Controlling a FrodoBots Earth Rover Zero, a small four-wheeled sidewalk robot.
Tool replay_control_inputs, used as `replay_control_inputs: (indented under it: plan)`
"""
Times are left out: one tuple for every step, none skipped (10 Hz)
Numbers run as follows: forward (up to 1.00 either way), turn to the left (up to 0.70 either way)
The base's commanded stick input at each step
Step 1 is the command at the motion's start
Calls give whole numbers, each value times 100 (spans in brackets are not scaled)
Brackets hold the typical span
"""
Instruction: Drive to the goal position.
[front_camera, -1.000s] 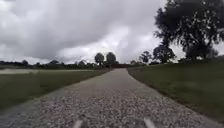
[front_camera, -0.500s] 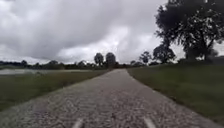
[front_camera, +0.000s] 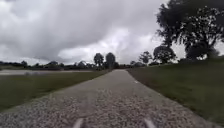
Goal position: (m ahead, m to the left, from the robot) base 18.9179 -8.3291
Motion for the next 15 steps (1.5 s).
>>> replay_control_inputs:
  plan:
    - [85, 0]
    - [85, 0]
    - [85, 0]
    - [85, 0]
    - [85, 0]
    - [85, 0]
    - [85, 0]
    - [85, 0]
    - [85, 0]
    - [85, 0]
    - [85, 0]
    - [85, 0]
    - [85, 0]
    - [85, 0]
    - [85, 0]
